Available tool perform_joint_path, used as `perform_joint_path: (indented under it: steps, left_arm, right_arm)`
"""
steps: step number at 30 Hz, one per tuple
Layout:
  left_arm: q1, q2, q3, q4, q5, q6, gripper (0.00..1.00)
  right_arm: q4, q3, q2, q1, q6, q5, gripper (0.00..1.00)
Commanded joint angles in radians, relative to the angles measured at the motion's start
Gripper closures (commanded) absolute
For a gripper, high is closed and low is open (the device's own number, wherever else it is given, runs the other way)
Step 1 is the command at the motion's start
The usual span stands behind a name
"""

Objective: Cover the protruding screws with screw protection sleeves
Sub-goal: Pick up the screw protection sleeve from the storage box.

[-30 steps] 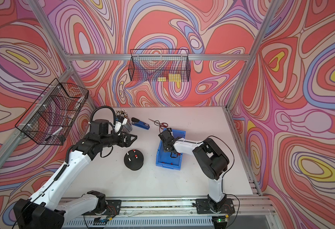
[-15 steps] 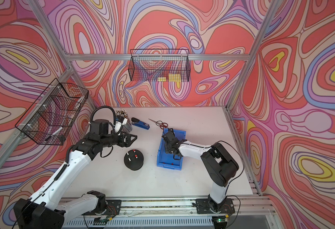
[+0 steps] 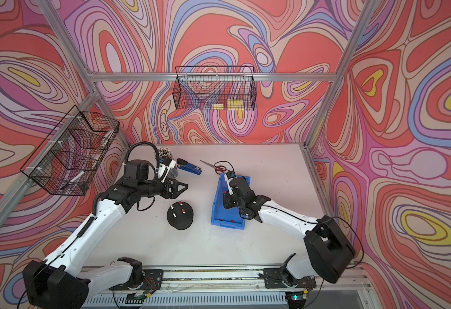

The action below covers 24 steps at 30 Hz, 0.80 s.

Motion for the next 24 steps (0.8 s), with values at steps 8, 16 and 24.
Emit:
perform_joint_path:
  steps: [8,16,24]
  left_arm:
    - [-0.036,0.025,0.024,0.008,0.339,0.063,0.31]
    - [-0.078,0.057,0.055,-0.087,0.492,0.133,0.41]
    - [-0.079,0.074,0.064,-0.096,0.493,0.130,0.40]
  right_arm:
    - [0.048,0.018,-0.095,-0.005,-0.093,-0.495,1.00]
    - [0.099,0.089,-0.058,-0.005,-0.051,-0.742,1.00]
    - [0.099,0.113,-0.073,-0.005,-0.037,-0.791,1.00]
